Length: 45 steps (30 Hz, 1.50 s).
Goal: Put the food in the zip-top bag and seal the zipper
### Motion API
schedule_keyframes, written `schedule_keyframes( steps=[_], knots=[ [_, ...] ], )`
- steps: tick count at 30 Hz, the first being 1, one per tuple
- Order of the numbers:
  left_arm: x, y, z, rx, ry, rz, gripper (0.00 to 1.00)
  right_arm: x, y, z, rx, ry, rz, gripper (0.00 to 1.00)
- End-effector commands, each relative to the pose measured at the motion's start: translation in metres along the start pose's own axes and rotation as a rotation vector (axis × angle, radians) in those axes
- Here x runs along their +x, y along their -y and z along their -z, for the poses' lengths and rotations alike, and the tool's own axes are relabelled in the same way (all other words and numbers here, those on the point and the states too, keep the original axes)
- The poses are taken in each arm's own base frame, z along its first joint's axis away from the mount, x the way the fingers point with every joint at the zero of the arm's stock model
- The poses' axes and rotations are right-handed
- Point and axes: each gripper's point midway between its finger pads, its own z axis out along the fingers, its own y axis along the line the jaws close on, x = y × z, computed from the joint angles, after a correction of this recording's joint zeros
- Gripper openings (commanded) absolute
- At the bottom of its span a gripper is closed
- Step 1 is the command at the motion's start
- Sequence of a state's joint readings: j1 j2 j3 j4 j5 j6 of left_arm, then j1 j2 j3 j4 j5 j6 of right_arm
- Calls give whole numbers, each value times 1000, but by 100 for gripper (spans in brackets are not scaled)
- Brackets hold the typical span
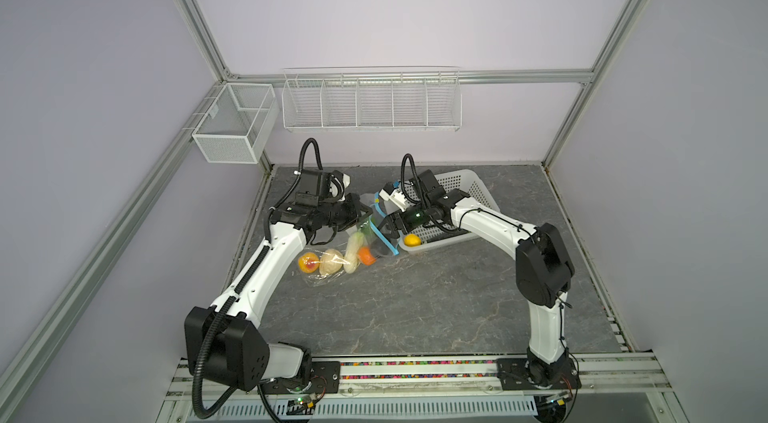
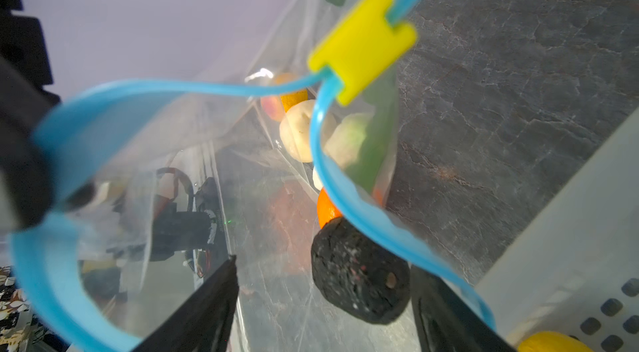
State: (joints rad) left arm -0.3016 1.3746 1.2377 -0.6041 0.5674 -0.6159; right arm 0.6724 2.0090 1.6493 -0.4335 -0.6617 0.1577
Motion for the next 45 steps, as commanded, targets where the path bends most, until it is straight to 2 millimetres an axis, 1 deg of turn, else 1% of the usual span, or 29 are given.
schedule_keyframes(
  steps=[1,4,7,9,11,16,18,21,24,26,29,32,36,39,45],
  knots=[
    [-4,8,6,10,22,-38,0,-9,-9,6,16,31,42,79],
    [-3,8,5,15,21,-37,0,-14,-15,17,36,43,59,79],
    [-3,8,5,13,25,-37,0,-20,-22,41,92,75,89,78],
    [-2,7,4,12,25,-35,0,-22,-15,61,186,91,89,77],
    [-3,7,3,12,24,-36,0,-20,3,82,292,101,61,76],
    [-4,8,3,20,25,-38,0,-9,65,127,578,100,-23,73],
    [-4,8,2,19,22,-38,0,-6,87,140,659,84,-46,72],
    [-3,8,3,19,22,-40,0,-7,115,152,755,63,-52,72],
    [-3,9,4,19,20,-40,0,-7,135,161,826,41,-62,71],
    [-3,10,5,17,20,-38,0,-8,133,158,777,47,-89,71],
    [-5,13,10,14,24,-39,0,-11,103,137,552,96,-139,70],
    [-7,17,15,7,36,-45,0,-15,70,116,329,139,-195,64],
    [-11,19,21,-13,51,-52,0,-10,38,92,135,128,-266,61],
    [-14,22,25,-7,80,-42,0,-6,22,78,39,117,-327,61],
    [-18,25,31,1,119,-28,0,2,16,60,9,92,-399,58]
  ],
)
